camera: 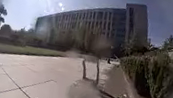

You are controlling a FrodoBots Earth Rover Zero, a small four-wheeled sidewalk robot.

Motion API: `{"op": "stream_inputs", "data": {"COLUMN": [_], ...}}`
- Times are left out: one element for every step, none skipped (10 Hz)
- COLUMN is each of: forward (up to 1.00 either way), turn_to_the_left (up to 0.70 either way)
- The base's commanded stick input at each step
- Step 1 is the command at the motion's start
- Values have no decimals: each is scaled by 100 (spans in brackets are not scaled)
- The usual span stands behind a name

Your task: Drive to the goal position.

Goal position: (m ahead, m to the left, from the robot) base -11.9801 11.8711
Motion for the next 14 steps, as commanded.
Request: {"op": "stream_inputs", "data": {"forward": [5,5,5,5,5,5,5,5,5,5,5,5,6,5], "turn_to_the_left": [0,0,0,0,0,0,0,0,0,0,0,0,0,0]}}
